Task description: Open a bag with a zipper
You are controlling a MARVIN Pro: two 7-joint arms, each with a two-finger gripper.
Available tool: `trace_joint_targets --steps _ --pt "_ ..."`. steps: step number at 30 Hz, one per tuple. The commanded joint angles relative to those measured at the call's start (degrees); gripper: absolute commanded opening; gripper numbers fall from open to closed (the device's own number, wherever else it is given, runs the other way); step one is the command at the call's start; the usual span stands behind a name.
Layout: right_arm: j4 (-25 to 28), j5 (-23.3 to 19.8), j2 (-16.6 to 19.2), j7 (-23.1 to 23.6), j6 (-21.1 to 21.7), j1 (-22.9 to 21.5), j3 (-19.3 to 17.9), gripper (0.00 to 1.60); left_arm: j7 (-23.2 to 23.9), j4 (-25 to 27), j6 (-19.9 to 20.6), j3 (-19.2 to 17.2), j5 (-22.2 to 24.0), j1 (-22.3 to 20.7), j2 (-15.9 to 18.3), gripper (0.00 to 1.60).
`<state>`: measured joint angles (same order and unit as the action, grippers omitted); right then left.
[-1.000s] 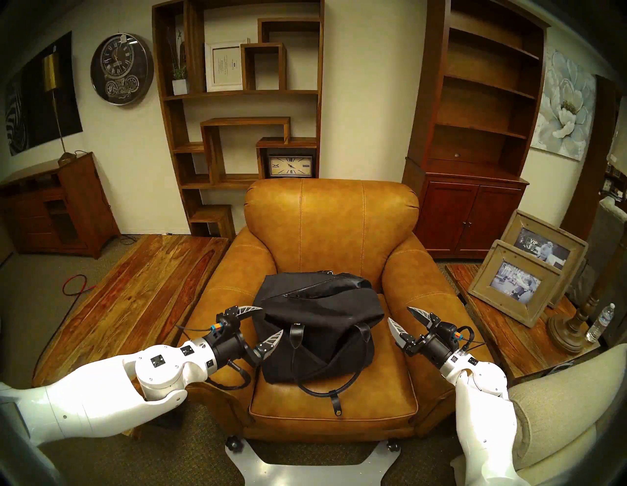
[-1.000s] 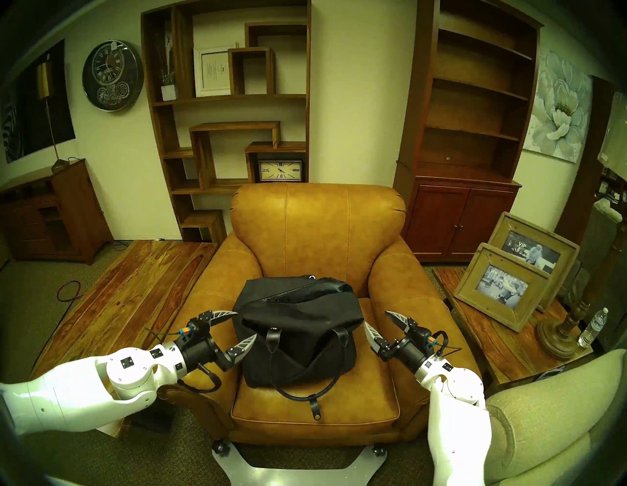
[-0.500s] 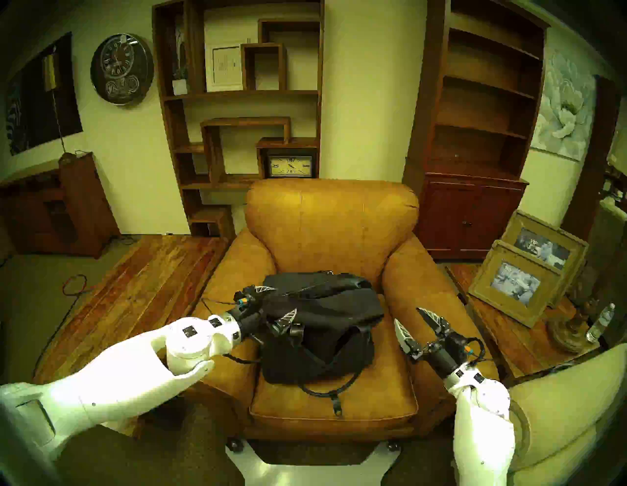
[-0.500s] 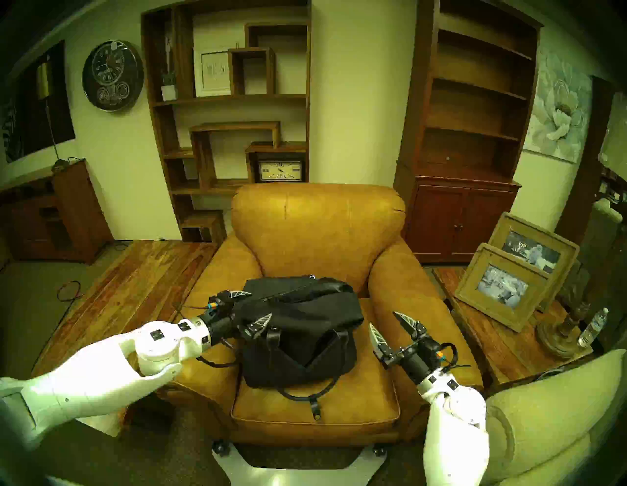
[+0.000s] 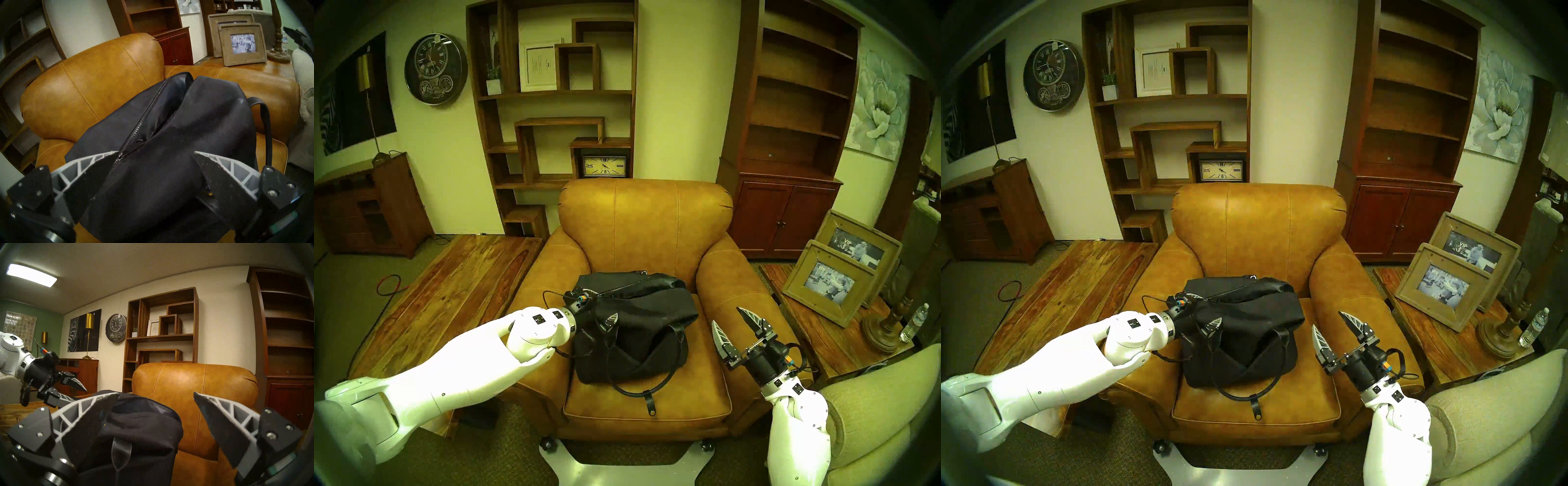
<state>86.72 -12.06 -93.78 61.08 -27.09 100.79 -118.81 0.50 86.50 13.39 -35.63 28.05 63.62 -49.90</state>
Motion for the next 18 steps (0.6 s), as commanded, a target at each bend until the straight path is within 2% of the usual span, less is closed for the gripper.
trace_joint_targets --steps 1,12,16,18 --pt "4.08 -1.27 -1.03 -0.66 -2.48 2.33 0.18 1.60 -0.53 -3.82 4.06 0.85 -3.16 -6.57 -6.68 1.60" --pt "7.08 -1.76 -1.97 -2.72 -4.75 5.16 0.97 1.60 -1.75 -13.25 10.35 5.14 -7.96 -13.07 -14.12 1.60" --pt "8.18 -1.85 -2.31 -3.94 -5.58 6.23 1.45 1.60 -1.30 -16.26 11.57 5.41 -8.76 -15.03 -16.54 1.60" --pt "8.93 -1.83 -2.55 -4.97 -6.12 6.95 1.83 1.60 0.35 -17.64 12.51 5.20 -9.01 -16.11 -17.87 1.60"
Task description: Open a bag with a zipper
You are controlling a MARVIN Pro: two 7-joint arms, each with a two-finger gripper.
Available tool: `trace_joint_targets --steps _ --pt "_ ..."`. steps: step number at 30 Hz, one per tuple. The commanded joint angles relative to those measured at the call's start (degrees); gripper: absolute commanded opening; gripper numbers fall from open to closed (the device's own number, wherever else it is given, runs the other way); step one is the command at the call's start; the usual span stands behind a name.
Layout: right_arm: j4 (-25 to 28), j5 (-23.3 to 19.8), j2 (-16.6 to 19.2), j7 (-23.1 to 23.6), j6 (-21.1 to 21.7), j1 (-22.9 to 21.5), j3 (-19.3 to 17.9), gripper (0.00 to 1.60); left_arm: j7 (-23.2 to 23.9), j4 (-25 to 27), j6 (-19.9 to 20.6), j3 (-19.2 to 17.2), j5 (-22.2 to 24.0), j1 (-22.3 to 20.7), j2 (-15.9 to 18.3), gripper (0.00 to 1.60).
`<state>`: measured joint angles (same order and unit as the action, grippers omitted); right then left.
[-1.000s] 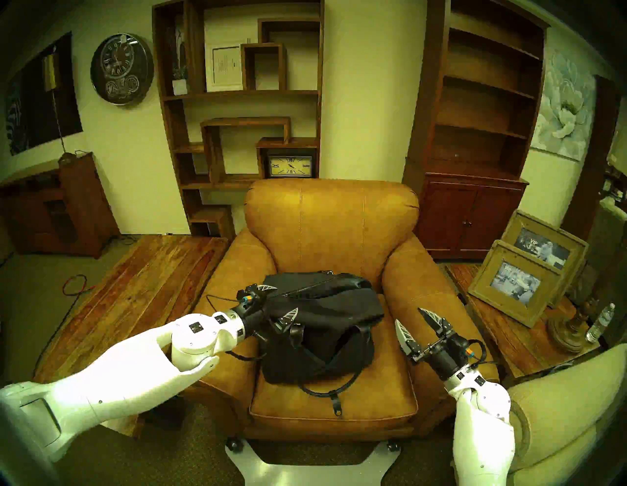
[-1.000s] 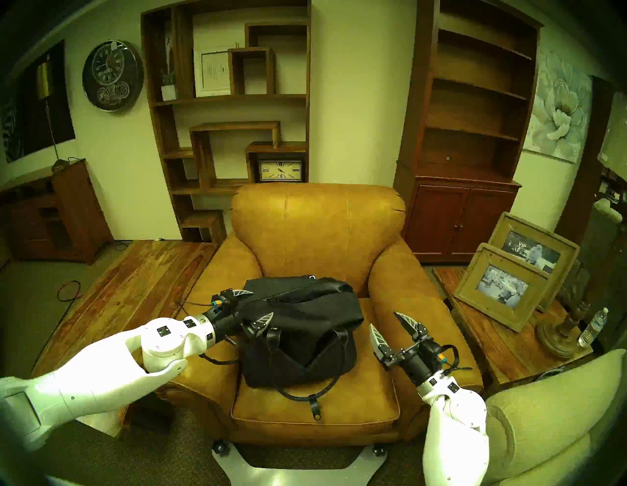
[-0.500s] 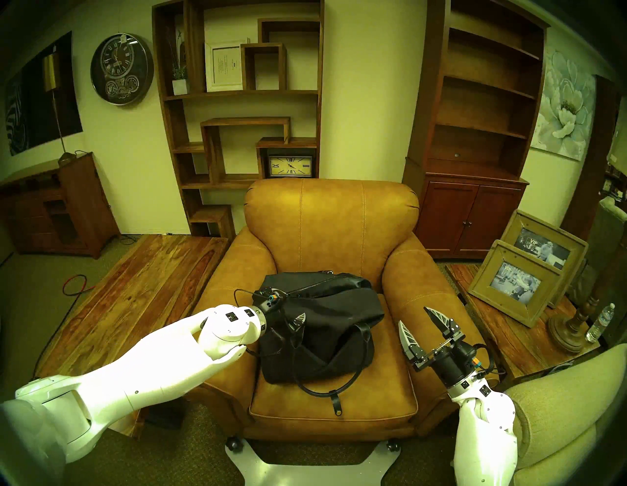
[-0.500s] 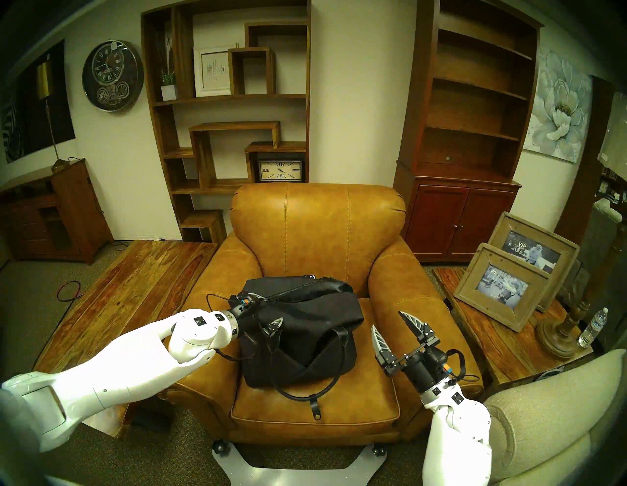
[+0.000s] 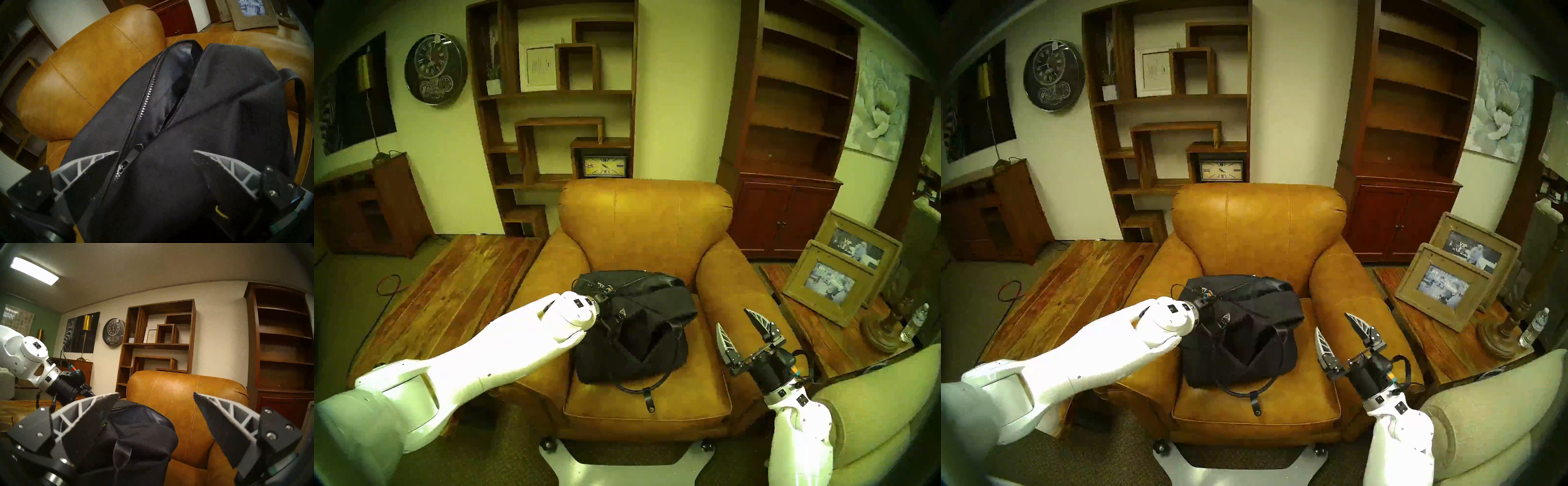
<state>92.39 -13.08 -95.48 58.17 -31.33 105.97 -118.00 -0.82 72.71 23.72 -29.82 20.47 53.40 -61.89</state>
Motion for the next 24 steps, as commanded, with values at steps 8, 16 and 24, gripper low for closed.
trace_joint_targets --steps 8,16,24 --pt "5.46 0.70 -1.64 -6.91 -3.20 3.85 2.50 1.60 7.42 -0.42 5.94 0.20 -0.49 -6.93 -1.00 1.60" --pt "6.08 2.06 -1.88 -9.07 -3.35 4.37 3.04 1.60 6.92 2.81 7.52 -3.52 1.74 -5.48 0.86 1.60" --pt "6.35 2.79 -1.96 -10.02 -3.33 4.58 3.27 1.60 7.24 -0.74 8.46 -7.76 8.08 -4.52 -3.46 1.60"
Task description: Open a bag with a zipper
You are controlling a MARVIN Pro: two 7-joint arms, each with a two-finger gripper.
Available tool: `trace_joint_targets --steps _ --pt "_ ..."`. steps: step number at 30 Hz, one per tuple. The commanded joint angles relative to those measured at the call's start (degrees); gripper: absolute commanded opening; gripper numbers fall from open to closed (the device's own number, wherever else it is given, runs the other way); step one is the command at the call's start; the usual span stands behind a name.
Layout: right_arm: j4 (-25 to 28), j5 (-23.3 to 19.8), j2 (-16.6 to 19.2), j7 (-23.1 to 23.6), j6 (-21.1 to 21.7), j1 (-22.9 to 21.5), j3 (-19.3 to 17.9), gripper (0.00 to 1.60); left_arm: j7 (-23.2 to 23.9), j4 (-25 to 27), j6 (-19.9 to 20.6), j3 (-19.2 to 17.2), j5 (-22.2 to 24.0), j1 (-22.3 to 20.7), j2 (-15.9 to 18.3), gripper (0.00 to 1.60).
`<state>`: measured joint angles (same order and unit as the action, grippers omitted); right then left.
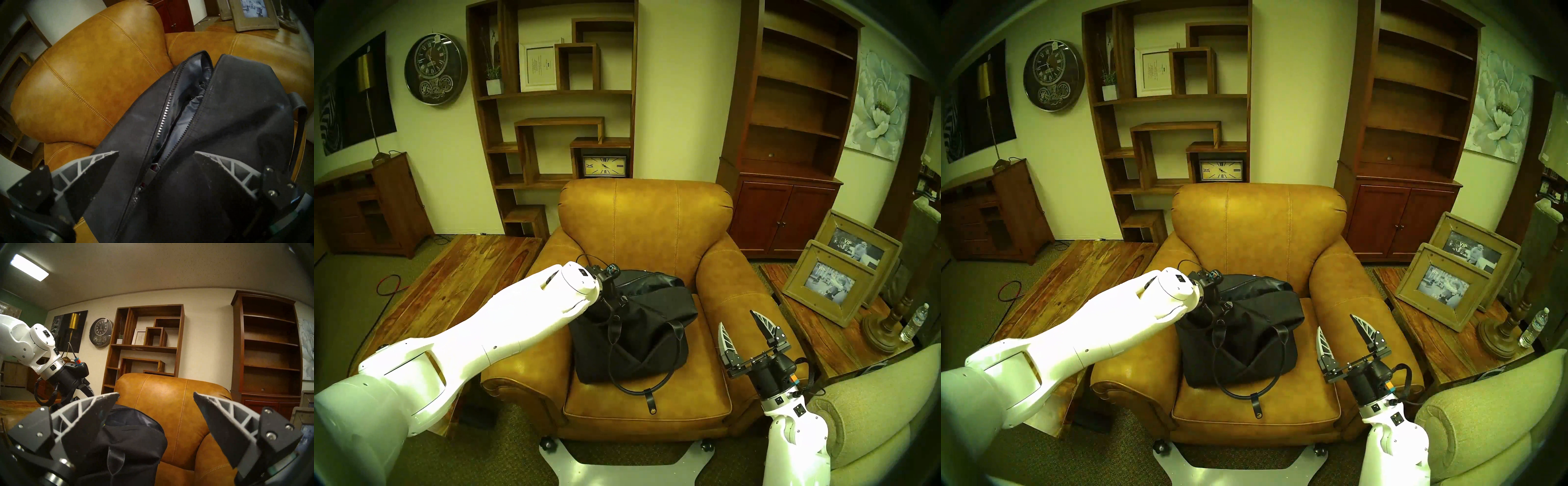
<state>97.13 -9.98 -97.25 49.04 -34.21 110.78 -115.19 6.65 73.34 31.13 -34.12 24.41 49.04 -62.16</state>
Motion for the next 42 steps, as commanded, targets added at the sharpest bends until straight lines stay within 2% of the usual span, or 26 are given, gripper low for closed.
trace_joint_targets --steps 1,3,4,5,6,8,13,18,19,25,27,34,42 --pt "1.65 -0.24 -0.21 -0.98 -0.44 -0.21 0.47 1.60 -0.14 -2.20 1.66 -3.53 4.58 -0.42 -3.71 1.60" --pt "1.68 -0.13 -0.21 -1.14 -0.44 -0.18 0.51 1.60 1.88 -5.60 4.11 -3.98 7.08 -1.50 -5.30 1.60" --pt "1.71 -0.09 -0.23 -1.21 -0.44 -0.17 0.52 1.60 1.01 -7.05 5.89 -3.48 6.73 -2.23 -6.17 1.60" --pt "1.71 -0.09 -0.23 -1.21 -0.44 -0.17 0.52 1.60 1.01 -7.05 5.89 -3.48 6.73 -2.23 -6.17 1.60" --pt "1.72 -0.05 -0.24 -1.27 -0.44 -0.16 0.53 1.60 2.75 -8.75 6.99 -3.19 7.67 -3.09 -6.77 1.60" --pt "1.73 -0.02 -0.25 -1.32 -0.44 -0.15 0.54 1.60 2.59 -9.37 8.55 -2.61 7.39 -3.66 -7.22 1.60" --pt "1.73 0.03 -0.28 -1.39 -0.44 -0.16 0.54 1.60 1.07 -11.36 8.78 -3.91 8.04 -4.05 -8.96 1.60" --pt "1.74 0.06 -0.30 -1.42 -0.44 -0.16 0.53 1.60 -0.86 -11.30 10.20 -4.71 7.95 -4.45 -9.07 1.60" --pt "1.75 0.06 -0.31 -1.43 -0.44 -0.15 0.53 1.60 -3.42 -10.79 11.97 -3.92 6.38 -4.79 -8.63 1.60" --pt "1.78 0.06 -0.30 -1.46 -0.43 -0.13 0.55 1.60 -6.72 -6.58 16.62 -2.74 5.01 -3.77 -6.91 1.60" --pt "1.79 0.06 -0.30 -1.46 -0.43 -0.13 0.55 1.60 -7.21 -5.84 17.11 -2.93 5.11 -3.38 -6.83 1.60" --pt "1.81 0.06 -0.29 -1.47 -0.43 -0.11 0.56 1.60 -13.82 -4.01 20.91 -2.89 3.53 -1.43 -7.88 1.60" --pt "1.83 0.05 -0.29 -1.47 -0.42 -0.10 0.57 1.60 -16.50 -6.16 20.12 -3.49 3.29 -0.08 -9.06 1.60"
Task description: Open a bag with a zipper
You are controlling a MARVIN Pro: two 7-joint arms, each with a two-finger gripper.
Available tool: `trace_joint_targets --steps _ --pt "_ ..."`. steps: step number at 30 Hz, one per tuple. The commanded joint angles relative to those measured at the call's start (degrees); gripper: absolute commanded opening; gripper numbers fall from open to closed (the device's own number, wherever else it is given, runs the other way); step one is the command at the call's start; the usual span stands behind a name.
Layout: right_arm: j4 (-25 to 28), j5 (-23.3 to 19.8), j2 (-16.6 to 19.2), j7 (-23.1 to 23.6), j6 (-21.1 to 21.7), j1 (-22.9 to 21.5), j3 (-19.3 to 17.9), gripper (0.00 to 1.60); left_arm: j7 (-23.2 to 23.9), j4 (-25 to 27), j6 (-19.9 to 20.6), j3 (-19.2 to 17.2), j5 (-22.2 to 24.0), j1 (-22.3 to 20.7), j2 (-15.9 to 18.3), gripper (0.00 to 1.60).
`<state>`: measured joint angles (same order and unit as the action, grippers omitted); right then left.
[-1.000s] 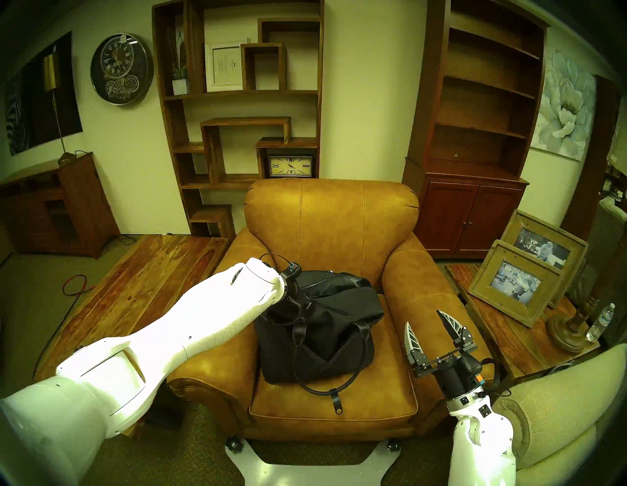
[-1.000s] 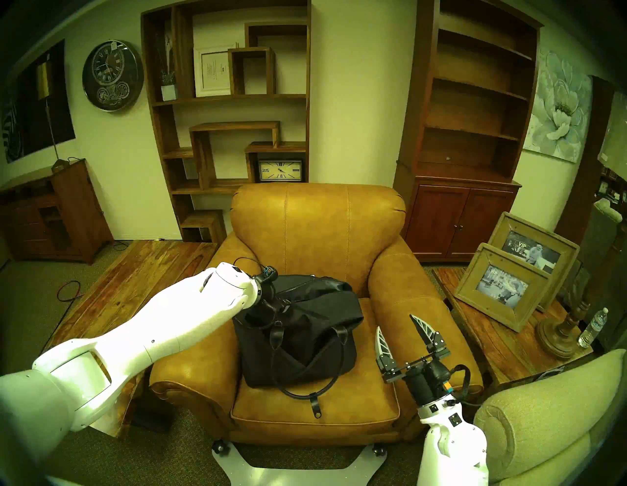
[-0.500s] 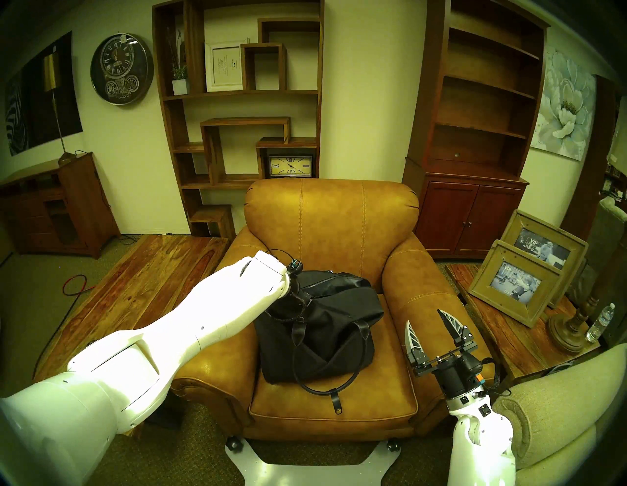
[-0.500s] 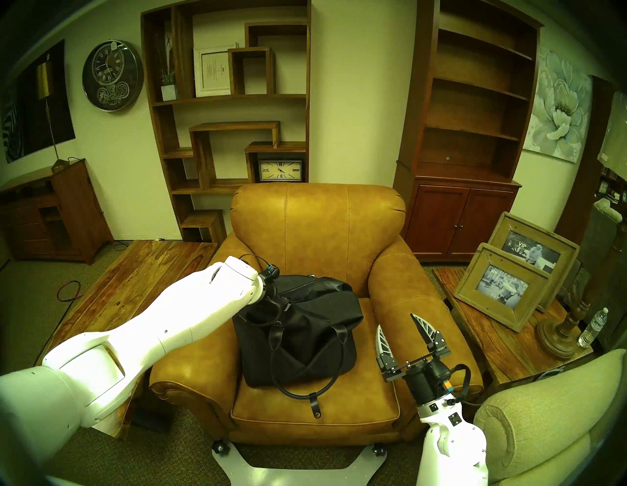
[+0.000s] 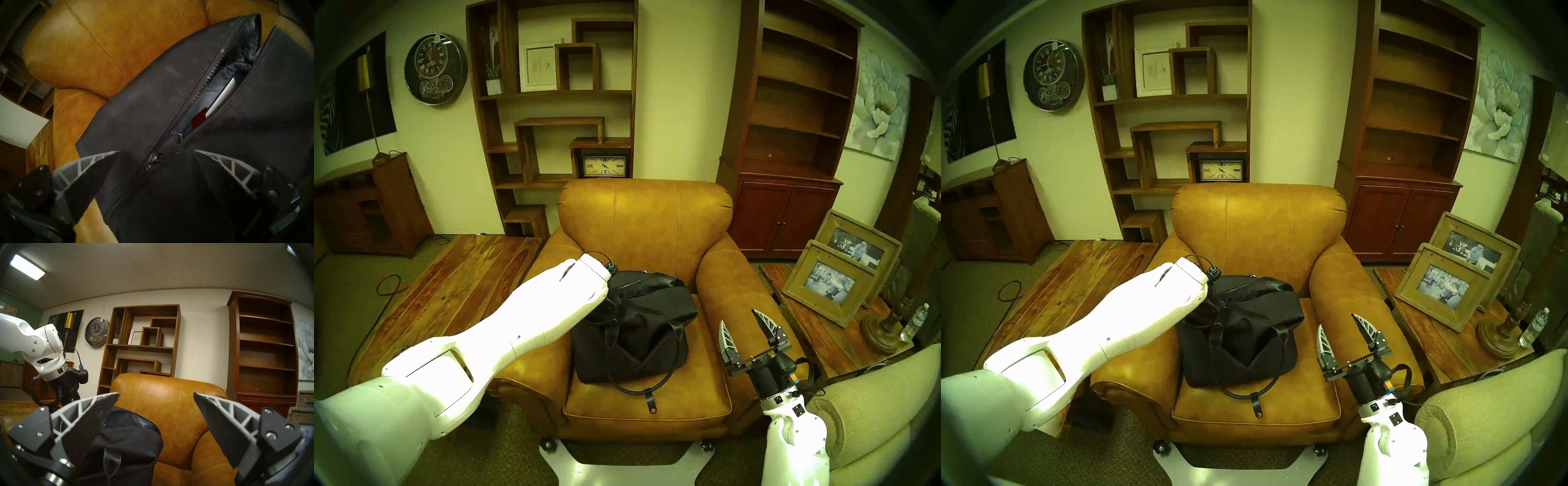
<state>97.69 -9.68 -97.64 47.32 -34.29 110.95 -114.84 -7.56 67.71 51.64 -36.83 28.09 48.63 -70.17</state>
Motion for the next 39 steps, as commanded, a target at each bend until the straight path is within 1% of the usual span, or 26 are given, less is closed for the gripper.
trace_joint_targets --steps 1,4,7,8,12,16,21,23,25,26,32,39 --pt "1.27 -0.25 0.10 0.26 -0.34 -0.27 0.22 1.60 -2.77 -0.67 -0.55 -0.87 -0.53 0.47 -1.18 1.60" --pt "1.26 -0.24 0.08 0.28 -0.34 -0.29 0.20 1.60 -3.56 -0.55 -2.04 -2.00 -0.21 1.16 -1.39 1.60" --pt "1.25 -0.23 0.07 0.30 -0.34 -0.30 0.18 1.60 -2.33 -0.25 -3.31 -2.92 0.69 1.34 -1.27 1.60" --pt "1.24 -0.23 0.06 0.30 -0.34 -0.30 0.18 1.60 -1.44 -0.02 -3.46 -3.03 1.07 1.26 -1.19 1.60" --pt "1.22 -0.22 0.05 0.32 -0.34 -0.32 0.16 1.60 -0.56 2.12 -3.92 -3.86 2.07 1.80 -0.93 1.60" --pt "1.22 -0.22 0.05 0.33 -0.34 -0.33 0.16 1.60 -1.20 2.11 -4.23 -4.58 2.31 1.54 -1.67 1.60" --pt "1.23 -0.23 0.04 0.34 -0.34 -0.32 0.15 1.60 -2.47 0.71 -3.32 -5.11 2.53 1.09 -3.30 1.60" --pt "1.24 -0.23 0.04 0.34 -0.34 -0.32 0.15 1.60 -3.91 -0.16 -2.55 -5.55 2.64 1.07 -4.39 1.60" --pt "1.23 -0.23 0.04 0.34 -0.34 -0.33 0.15 1.60 -3.94 -0.56 -2.66 -6.69 3.89 1.22 -5.17 1.60" --pt "1.23 -0.23 0.04 0.34 -0.34 -0.33 0.15 1.60 -4.13 -0.66 -1.97 -6.53 3.89 0.91 -5.43 1.60" --pt "1.20 -0.22 0.04 0.34 -0.34 -0.34 0.15 1.60 -7.99 -2.14 -0.33 -8.12 4.42 0.39 -8.06 1.60" --pt "1.21 -0.22 0.04 0.35 -0.34 -0.34 0.15 1.60 -10.12 -3.30 -0.58 -9.68 5.44 0.50 -9.57 1.60"
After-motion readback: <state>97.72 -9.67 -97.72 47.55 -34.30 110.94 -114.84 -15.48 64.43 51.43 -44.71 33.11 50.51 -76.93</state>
